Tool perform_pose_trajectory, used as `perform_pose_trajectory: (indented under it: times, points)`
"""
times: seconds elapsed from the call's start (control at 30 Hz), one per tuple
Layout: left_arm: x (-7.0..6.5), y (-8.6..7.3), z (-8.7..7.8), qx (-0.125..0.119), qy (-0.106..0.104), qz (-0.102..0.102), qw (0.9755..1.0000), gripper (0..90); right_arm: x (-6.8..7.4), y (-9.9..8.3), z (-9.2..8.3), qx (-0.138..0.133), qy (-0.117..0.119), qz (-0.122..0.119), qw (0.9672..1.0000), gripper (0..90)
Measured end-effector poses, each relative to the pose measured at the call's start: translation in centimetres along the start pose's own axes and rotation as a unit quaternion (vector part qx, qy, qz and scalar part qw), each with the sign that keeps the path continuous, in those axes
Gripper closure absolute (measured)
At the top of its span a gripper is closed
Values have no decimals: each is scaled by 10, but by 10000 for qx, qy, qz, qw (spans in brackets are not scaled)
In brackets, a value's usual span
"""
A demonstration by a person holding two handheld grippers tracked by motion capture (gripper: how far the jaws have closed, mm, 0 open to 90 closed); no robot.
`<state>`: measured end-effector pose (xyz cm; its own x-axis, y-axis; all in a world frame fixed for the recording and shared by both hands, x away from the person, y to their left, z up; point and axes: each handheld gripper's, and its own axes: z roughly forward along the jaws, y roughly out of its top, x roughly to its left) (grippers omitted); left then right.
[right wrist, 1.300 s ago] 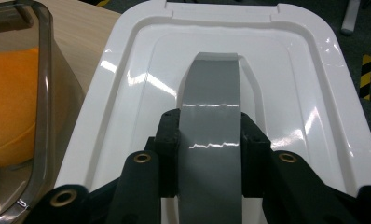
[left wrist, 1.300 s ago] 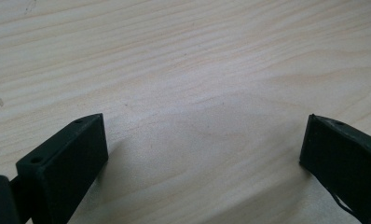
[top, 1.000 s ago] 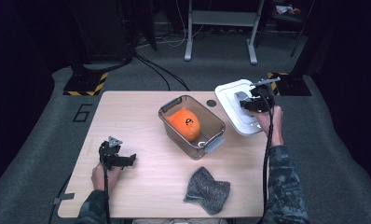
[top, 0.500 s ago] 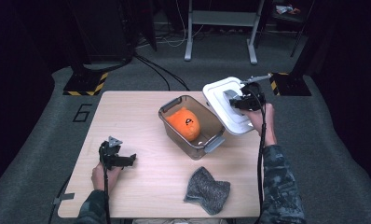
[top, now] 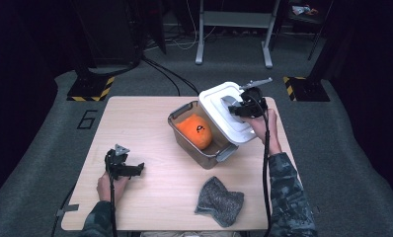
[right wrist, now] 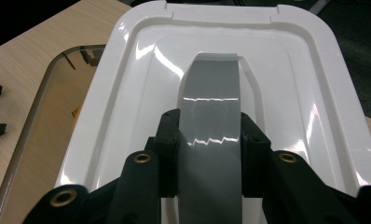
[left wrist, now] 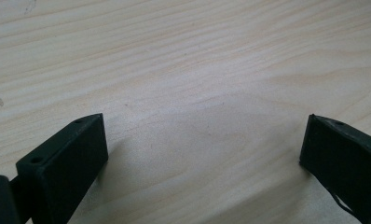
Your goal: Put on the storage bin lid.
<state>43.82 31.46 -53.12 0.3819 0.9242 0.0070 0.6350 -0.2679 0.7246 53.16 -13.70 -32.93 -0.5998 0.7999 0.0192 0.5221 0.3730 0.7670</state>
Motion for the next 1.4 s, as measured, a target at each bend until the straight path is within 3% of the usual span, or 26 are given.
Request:
perform_pose_trajectory:
  times: [0.87,1.4]
  points:
    - [0,0,0,-11,5,-12,10000,3,49,2,50,301,613,-309,9972,666]
    - [0,0,0,-13,5,-15,10000,3,69,-2,71,519,726,-454,9950,666]
